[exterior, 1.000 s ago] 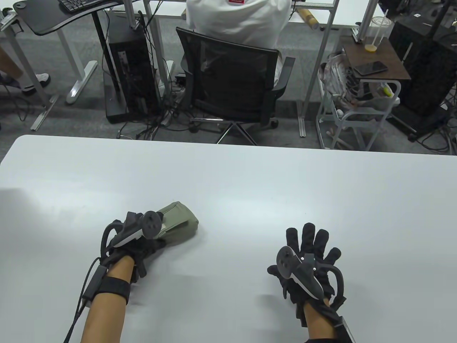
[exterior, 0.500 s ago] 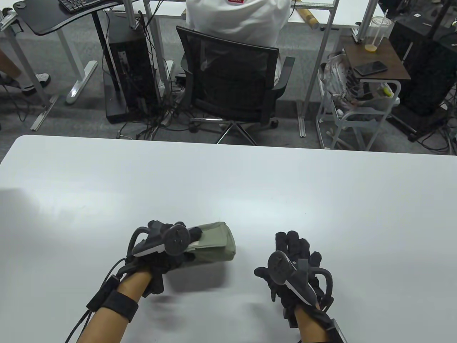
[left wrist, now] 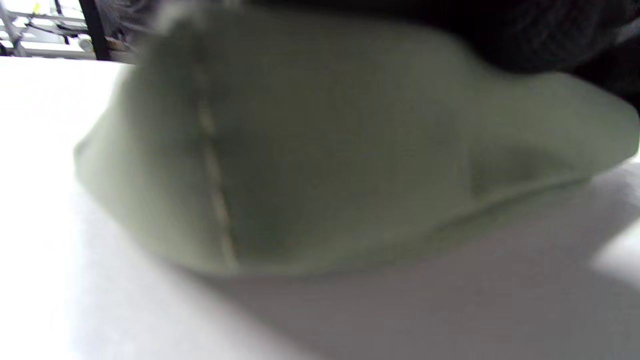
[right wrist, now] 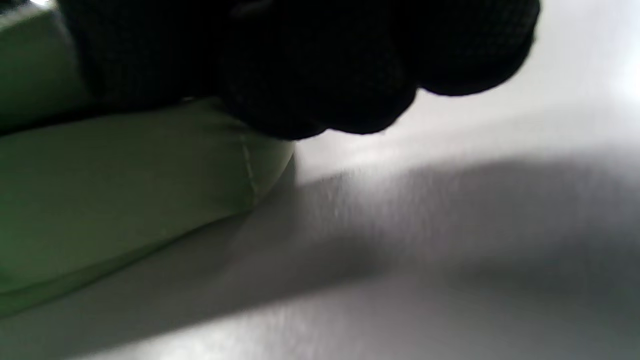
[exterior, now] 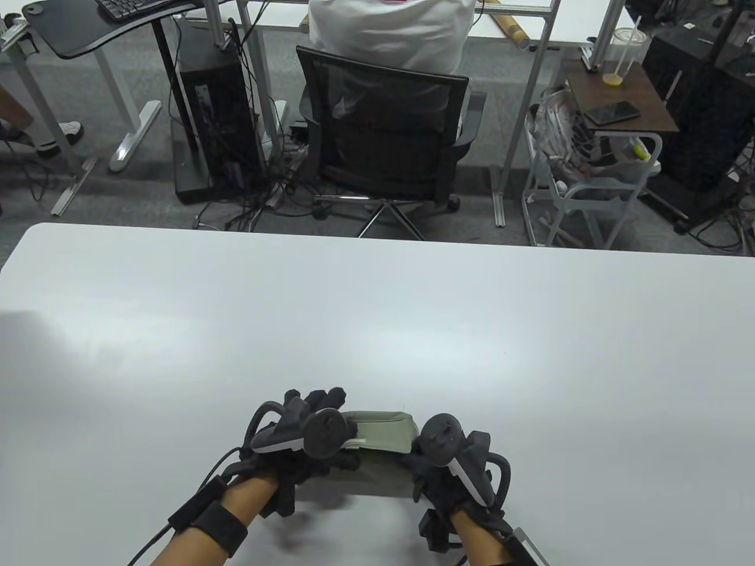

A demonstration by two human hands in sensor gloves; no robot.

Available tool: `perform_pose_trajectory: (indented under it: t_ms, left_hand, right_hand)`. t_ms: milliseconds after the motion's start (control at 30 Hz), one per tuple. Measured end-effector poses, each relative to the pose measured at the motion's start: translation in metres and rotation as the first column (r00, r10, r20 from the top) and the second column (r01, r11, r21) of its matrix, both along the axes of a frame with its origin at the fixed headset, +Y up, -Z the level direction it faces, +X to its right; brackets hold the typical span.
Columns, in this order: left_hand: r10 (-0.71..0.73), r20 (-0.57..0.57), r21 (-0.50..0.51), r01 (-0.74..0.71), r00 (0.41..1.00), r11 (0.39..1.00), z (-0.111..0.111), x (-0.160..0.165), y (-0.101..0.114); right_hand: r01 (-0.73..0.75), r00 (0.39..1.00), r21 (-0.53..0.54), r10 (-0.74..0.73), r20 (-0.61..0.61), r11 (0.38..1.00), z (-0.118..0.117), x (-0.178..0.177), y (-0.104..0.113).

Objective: Twist to extend twist pen refills

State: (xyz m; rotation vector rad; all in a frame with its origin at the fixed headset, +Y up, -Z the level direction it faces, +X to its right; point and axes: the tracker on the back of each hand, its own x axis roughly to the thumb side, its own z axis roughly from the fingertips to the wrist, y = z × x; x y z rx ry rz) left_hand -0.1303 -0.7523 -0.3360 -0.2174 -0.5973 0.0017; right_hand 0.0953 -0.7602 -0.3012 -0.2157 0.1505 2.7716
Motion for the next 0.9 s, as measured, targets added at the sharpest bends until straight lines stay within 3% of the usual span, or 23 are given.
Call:
perform_pose_trajectory:
  t_ms: [100, 167, 200, 300, 400, 633, 733, 800, 833, 900]
  left_hand:
    - [-0.031, -0.026, 0.029, 0.032, 0.999, 0.999, 0.002, 0.006, -0.002]
    - [-0.008, -0.049, -0.030, 0.007, 0.999, 1.000, -0.001, 0.006, -0.004]
    - [0.001, -0.063, -0.013, -0.002, 0.998, 1.000, -0.002, 0.006, -0.004]
    - [0.001, -0.054, 0.057, 0.002, 0.999, 0.998, -0.007, 0.006, -0.004]
    - [0.032, -0.060, 0.033, -0.030, 0.998, 0.999, -0.019, 0.005, -0.005]
    - [0.061, -0.128, -0.214, -0.088, 0.990, 0.973, -0.063, 0.001, 0.003]
    - [0.213, -0.251, -0.189, -0.263, 0.944, 0.946, -0.090, -0.013, 0.021]
    - [0.130, -0.191, -0.093, -0.150, 0.973, 0.984, -0.094, -0.001, 0.035]
    - [0.020, -0.127, -0.030, -0.024, 0.992, 0.999, -0.093, 0.007, 0.041]
    - [-0.065, -0.074, 0.047, 0.069, 0.995, 0.997, -0.088, 0.015, 0.048]
  right_hand:
    - [-0.154, 0.988, -0.045, 0.153, -0.009, 0.987, -0.005, -0.011, -0.004]
    - [-0.237, 0.971, -0.084, 0.237, -0.015, 0.968, -0.009, -0.020, -0.002]
    - [-0.255, 0.967, -0.104, 0.255, -0.006, 0.961, -0.011, -0.021, -0.002]
    - [-0.167, 0.984, -0.144, 0.174, 0.033, 0.975, -0.011, -0.017, -0.006]
    - [-0.122, 0.992, -0.112, 0.125, 0.016, 0.986, -0.009, -0.013, -0.011]
    - [-0.168, 0.986, -0.131, 0.163, -0.043, 0.977, -0.011, -0.019, -0.009]
    - [-0.232, 0.971, -0.060, 0.228, -0.068, 0.971, -0.006, -0.022, -0.010]
    - [-0.236, 0.970, -0.029, 0.233, -0.072, 0.971, -0.003, -0.023, -0.010]
    - [-0.247, 0.966, -0.005, 0.246, -0.078, 0.969, -0.002, -0.023, -0.009]
    - [-0.255, 0.964, -0.019, 0.252, -0.083, 0.967, -0.002, -0.024, -0.008]
